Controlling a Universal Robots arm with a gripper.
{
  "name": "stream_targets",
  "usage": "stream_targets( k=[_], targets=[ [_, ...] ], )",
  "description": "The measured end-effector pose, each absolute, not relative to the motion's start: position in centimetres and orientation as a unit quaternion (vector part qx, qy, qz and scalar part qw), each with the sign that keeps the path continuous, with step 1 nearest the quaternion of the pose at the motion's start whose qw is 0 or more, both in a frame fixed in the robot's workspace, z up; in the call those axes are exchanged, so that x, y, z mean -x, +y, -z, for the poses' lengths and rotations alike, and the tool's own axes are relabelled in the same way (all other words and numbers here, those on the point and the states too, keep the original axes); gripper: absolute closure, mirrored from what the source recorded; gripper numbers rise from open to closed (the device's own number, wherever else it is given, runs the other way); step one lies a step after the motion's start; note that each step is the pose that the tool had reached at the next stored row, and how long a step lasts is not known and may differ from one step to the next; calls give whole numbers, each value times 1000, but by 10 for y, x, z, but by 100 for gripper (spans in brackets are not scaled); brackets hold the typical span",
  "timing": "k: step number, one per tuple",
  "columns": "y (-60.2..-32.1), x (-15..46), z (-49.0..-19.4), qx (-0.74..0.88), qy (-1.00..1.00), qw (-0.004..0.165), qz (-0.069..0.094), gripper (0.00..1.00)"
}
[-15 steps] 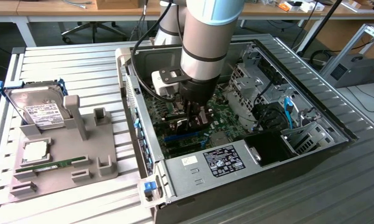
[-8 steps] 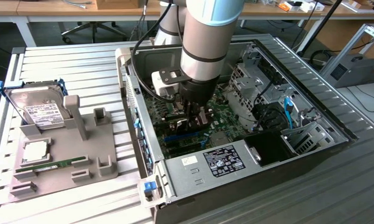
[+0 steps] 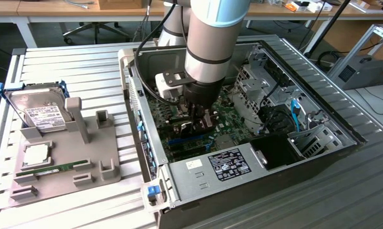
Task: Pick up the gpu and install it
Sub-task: 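Insert the gpu into the slot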
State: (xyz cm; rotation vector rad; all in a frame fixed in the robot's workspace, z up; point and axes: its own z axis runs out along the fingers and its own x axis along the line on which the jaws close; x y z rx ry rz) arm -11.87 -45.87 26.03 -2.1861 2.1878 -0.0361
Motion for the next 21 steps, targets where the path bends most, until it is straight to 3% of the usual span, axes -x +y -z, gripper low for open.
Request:
stream_targets(
  k=[21],
  targets=[
    [-459,119,-259,706,707,24,12,73]
  ],
)
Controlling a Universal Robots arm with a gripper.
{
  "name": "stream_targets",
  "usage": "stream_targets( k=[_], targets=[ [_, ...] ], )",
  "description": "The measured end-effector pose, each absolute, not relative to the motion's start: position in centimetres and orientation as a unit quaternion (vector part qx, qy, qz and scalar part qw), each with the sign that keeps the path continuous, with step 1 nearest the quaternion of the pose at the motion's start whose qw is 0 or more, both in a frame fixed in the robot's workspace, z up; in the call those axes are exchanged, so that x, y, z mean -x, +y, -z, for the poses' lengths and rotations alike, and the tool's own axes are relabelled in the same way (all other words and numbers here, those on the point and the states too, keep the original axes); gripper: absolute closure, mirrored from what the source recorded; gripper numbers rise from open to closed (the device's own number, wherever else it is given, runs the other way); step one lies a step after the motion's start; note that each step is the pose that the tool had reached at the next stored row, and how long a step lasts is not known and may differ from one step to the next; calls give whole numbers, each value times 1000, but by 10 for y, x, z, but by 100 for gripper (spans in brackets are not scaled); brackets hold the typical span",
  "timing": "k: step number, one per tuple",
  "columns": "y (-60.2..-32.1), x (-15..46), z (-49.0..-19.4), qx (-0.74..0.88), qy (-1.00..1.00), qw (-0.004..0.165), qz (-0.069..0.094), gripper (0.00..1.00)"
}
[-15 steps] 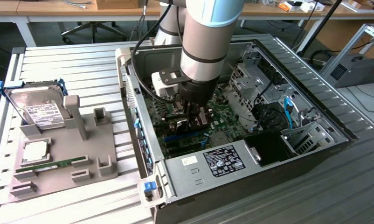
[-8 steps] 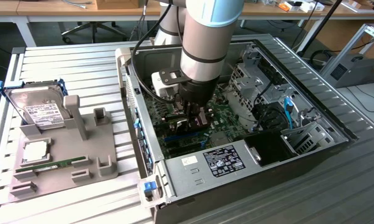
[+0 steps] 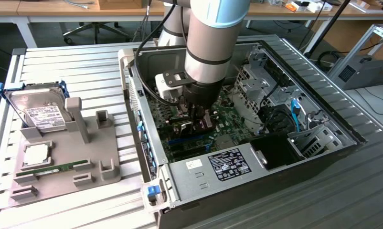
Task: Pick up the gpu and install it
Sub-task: 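Insert the gpu into the slot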
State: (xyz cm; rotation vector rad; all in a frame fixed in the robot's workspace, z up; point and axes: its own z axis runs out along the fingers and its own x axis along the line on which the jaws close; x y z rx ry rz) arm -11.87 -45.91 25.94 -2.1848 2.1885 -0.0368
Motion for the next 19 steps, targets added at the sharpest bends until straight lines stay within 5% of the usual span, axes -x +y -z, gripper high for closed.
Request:
stream_targets(
  k=[19],
  targets=[
    [-459,119,-257,704,709,25,12,73]
  ],
)
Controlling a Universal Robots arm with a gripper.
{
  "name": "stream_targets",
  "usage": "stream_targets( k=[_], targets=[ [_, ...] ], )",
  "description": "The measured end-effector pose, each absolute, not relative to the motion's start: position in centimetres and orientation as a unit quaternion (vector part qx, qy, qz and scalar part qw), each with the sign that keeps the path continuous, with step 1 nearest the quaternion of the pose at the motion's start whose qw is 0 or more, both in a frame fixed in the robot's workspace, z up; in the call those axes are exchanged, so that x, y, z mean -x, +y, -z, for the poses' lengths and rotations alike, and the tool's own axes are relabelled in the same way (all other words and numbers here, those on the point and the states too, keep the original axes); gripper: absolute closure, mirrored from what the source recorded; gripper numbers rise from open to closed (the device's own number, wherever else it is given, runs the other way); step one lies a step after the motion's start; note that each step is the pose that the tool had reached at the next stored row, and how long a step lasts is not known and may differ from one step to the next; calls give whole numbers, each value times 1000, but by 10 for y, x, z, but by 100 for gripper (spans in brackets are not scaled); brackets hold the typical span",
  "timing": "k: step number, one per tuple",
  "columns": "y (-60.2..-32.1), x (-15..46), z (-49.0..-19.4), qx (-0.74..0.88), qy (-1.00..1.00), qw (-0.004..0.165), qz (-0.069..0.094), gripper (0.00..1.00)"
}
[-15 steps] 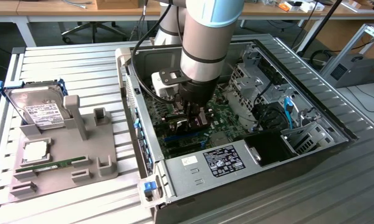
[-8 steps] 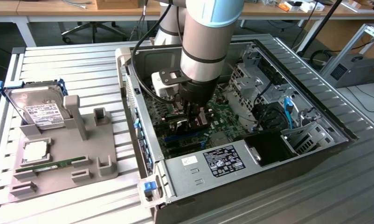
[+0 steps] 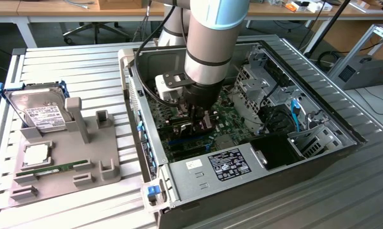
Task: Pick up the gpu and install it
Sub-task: 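Insert the gpu into the slot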
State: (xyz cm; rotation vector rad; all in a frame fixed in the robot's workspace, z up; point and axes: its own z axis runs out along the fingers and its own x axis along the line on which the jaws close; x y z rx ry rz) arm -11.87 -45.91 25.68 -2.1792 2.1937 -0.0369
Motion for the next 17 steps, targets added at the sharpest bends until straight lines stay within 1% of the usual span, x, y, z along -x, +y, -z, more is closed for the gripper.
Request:
stream_targets(
  k=[17],
  targets=[
    [-459,119,-255,704,709,24,12,73]
  ],
)
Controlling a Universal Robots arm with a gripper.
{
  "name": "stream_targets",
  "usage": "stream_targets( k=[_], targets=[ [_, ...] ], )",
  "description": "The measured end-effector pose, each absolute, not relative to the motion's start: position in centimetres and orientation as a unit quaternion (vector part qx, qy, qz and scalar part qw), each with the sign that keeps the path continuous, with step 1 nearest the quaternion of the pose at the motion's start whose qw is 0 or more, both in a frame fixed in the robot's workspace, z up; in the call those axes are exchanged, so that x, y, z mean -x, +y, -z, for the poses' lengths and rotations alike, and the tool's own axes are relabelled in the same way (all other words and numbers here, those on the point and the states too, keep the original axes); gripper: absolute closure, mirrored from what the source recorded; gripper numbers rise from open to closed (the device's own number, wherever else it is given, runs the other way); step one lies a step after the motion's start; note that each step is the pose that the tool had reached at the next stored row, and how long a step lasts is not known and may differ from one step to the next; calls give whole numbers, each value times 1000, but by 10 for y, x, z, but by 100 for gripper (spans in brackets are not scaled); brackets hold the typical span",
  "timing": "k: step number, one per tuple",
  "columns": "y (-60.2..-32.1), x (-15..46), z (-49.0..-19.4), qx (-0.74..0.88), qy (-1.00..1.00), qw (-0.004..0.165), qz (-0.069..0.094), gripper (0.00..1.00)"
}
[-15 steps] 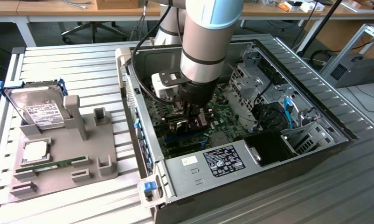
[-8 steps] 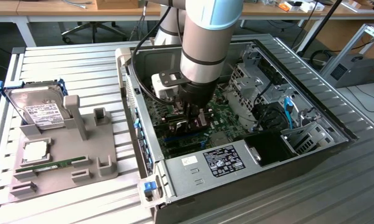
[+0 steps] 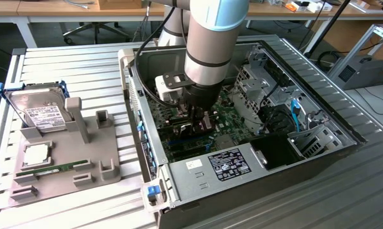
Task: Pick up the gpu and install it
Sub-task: 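Insert the gpu into the slot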
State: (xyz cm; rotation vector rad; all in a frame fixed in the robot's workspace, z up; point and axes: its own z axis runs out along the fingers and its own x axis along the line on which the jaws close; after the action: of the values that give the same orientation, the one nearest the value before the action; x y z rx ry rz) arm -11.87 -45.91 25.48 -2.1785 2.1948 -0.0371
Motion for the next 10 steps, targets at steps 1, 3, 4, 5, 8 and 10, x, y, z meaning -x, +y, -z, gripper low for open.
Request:
stream_targets(
  k=[1,3,4,5,8,10],
  targets=[
    [-459,119,-255,704,709,24,12,73],
    [-459,119,-255,704,709,24,12,73],
    [-459,119,-255,704,709,24,12,73],
    [-459,119,-255,704,709,24,12,73],
    [-459,119,-255,704,709,24,12,73],
    [-459,119,-255,704,710,24,12,73]
  ],
)
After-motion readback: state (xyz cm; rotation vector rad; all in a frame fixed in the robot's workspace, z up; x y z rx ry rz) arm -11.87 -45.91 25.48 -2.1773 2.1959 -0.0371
